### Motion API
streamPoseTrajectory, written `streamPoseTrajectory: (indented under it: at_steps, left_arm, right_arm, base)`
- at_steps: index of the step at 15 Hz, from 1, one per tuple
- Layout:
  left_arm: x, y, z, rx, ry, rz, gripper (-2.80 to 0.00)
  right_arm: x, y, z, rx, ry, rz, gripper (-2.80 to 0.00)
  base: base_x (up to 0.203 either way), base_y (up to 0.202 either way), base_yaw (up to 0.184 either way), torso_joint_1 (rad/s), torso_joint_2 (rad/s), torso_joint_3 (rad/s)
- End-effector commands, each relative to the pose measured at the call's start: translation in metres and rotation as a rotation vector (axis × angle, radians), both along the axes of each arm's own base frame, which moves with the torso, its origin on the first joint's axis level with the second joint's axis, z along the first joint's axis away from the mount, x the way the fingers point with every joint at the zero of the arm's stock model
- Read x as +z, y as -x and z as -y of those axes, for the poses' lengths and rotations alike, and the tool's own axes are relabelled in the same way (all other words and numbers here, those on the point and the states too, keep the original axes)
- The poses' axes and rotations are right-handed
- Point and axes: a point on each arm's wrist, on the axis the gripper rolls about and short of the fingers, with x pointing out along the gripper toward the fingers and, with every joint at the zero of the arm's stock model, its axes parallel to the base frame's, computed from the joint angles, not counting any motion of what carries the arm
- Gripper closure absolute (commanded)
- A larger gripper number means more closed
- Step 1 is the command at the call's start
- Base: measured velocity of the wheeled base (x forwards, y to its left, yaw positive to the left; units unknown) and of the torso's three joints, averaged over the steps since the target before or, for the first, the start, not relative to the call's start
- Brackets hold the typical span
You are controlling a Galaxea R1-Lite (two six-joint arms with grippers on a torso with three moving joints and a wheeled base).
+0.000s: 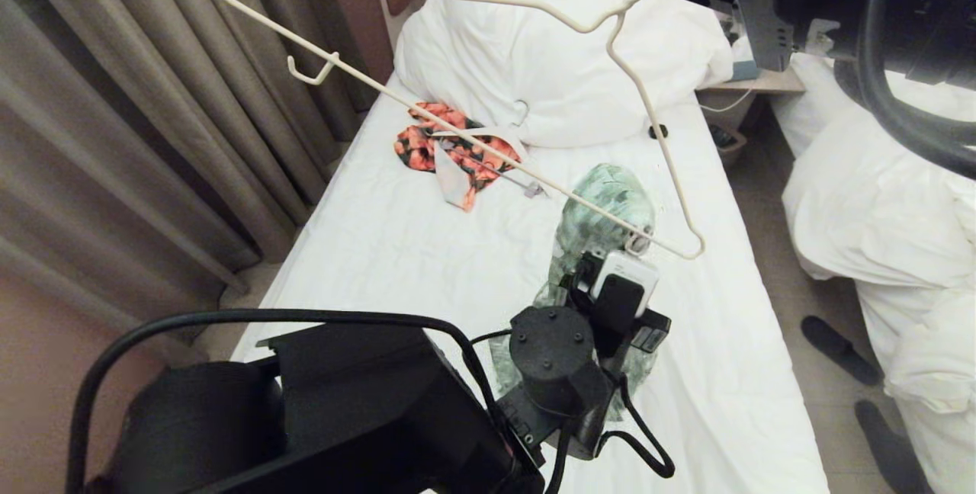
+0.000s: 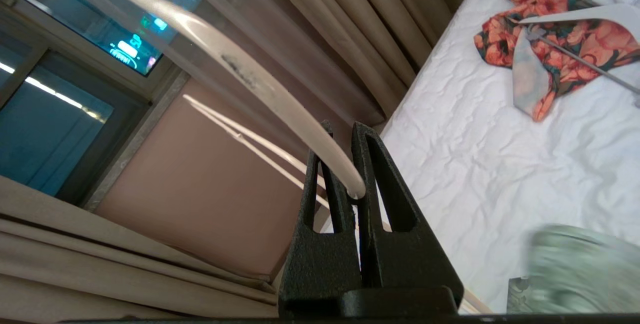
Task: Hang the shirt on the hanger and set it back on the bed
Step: Take the clothes hanger out of the clothes
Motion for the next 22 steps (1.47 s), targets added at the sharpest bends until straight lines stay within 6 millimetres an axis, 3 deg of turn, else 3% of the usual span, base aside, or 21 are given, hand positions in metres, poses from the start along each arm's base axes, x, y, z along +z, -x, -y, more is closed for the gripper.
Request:
streamPoseTrajectory:
  at_steps: [1, 6, 8, 14, 19, 20, 22]
  left_arm:
    - [0.012, -0.002, -0.005, 0.013, 0.027, 0.020, 0.00]
    - [0.043, -0.017, -0.019, 0.070, 0.087, 0.079, 0.00]
    - [0.041, -0.017, -0.019, 0.070, 0.082, 0.075, 0.00]
    - [0.011, -0.024, -0.022, 0.086, -0.031, 0.009, 0.00]
    - [-0.041, -0.046, -0.015, 0.115, -0.123, -0.051, 0.00]
    - [-0.049, -0.050, -0.015, 0.124, -0.146, -0.051, -2.80]
    - [-0.045, -0.050, -0.016, 0.129, -0.153, -0.026, -2.80]
  right_arm:
    - [-0.001, 0.000, 0.000, 0.000, 0.000, -0.003, 0.00]
    - [-0.001, -0.002, 0.003, -0.018, 0.001, -0.005, 0.00]
    - [-0.001, -0.003, 0.004, -0.024, 0.001, -0.005, 0.00]
    - [0.010, -0.001, 0.023, -0.077, -0.028, 0.031, 0.00]
    - [0.012, -0.004, 0.033, -0.114, -0.035, 0.041, 0.00]
    - [0.013, -0.004, 0.035, -0.118, -0.036, 0.043, 0.00]
    - [0.012, -0.005, 0.035, -0.117, -0.033, 0.043, 0.00]
  base:
    - [0.000, 0.000, 0.000, 0.000, 0.00, 0.000]
    - [0.000, 0.000, 0.000, 0.000, 0.00, 0.000]
    - [0.000, 0.000, 0.000, 0.000, 0.00, 0.000]
    - [0.000, 0.000, 0.000, 0.000, 0.00, 0.000]
    - [0.000, 0.000, 0.000, 0.000, 0.00, 0.000]
    - [0.000, 0.000, 0.000, 0.000, 0.00, 0.000]
    - [0.000, 0.000, 0.000, 0.000, 0.00, 0.000]
